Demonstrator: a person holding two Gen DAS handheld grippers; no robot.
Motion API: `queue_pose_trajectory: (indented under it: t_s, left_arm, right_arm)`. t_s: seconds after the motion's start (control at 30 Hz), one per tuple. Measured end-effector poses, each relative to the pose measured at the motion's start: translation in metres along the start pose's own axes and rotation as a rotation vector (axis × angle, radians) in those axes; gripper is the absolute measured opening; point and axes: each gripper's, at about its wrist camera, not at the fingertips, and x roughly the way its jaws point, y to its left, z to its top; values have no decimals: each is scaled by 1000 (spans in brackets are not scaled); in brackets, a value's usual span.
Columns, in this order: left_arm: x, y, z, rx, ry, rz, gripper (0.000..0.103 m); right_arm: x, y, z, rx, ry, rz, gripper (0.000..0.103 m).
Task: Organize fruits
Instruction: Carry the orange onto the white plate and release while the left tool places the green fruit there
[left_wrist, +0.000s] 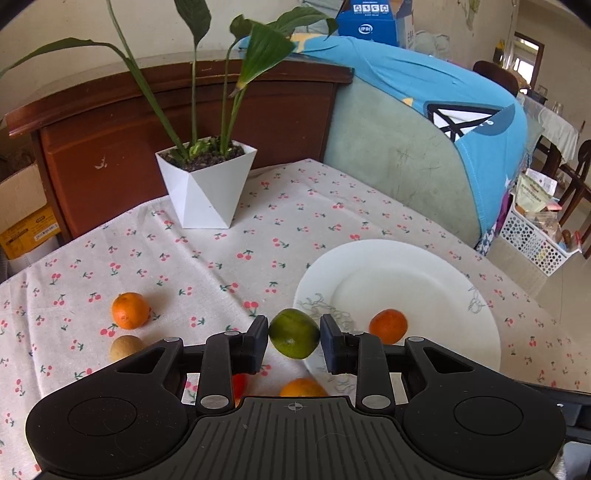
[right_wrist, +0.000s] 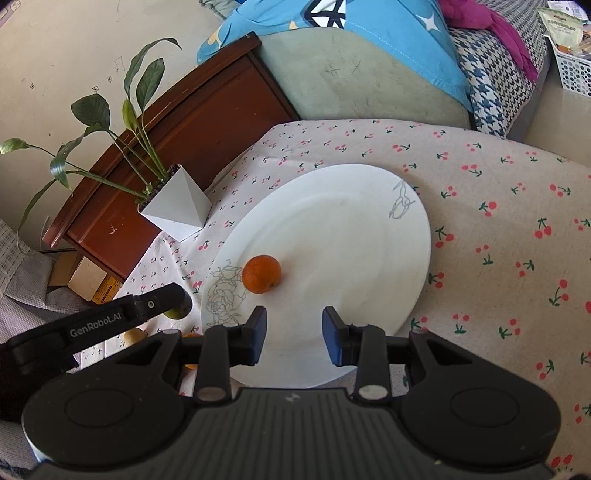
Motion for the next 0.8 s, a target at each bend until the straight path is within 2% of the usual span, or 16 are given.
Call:
queue_pose_trajectory:
  t_s: [0.3,0.4,0.57,0.8]
  left_arm:
    - [10,-33,-5,54,27,-63,30]
    - [5,-33,-3,45,17,-46,36]
    - [-15,-21,4,-6,-13,-1,57]
    - [-42,15,-4,-127,-7,97,61]
  right_arm:
    - [-3,0,1,-16,-7,-22,38]
    - [-4,-2,2,-12,-8,-20,40]
    - [-5,2,1,-28,0,14,41]
    - [-7,20,-4,-111,16,83,41]
